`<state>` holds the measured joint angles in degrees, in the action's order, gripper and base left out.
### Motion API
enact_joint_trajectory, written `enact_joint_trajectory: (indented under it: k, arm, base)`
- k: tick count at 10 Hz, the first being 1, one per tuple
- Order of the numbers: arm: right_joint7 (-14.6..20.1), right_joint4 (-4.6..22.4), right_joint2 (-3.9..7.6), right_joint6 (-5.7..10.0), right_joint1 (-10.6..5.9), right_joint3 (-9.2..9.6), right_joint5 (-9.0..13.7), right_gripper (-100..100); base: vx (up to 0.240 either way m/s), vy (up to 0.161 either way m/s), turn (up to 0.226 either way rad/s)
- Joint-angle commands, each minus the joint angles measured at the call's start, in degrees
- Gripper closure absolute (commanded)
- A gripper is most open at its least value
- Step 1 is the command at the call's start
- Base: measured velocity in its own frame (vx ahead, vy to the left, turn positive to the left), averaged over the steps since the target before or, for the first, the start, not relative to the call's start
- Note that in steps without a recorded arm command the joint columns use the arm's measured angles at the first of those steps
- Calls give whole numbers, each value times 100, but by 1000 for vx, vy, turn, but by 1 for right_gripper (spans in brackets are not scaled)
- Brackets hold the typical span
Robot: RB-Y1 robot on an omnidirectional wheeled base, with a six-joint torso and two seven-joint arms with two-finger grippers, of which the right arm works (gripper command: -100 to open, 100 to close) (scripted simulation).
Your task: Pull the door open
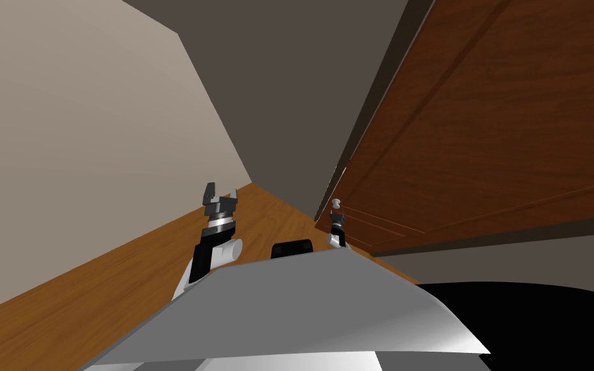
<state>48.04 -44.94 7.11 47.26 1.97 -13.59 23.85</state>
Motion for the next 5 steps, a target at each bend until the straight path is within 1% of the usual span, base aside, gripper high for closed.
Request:
enact_joint_trajectory:
  k: [1,2,3,4,5]
  arm:
    - [172,25,-17,15,-24,19,56,-100]
    - [397,5,-58,6,-46,51,165,-100]
    - [540,-14,-99,-3,-67,83,272,-100]
    - [638,-14,-99,-3,-67,83,272,-100]
    - [837,-33,-138,-12,-88,113,374,-100]
  base:
    - [-50,-3,22]
    - [-49,0,45]
    - [-87,-9,77]
    - [-68,-13,25]
    - [-51,-11,37]
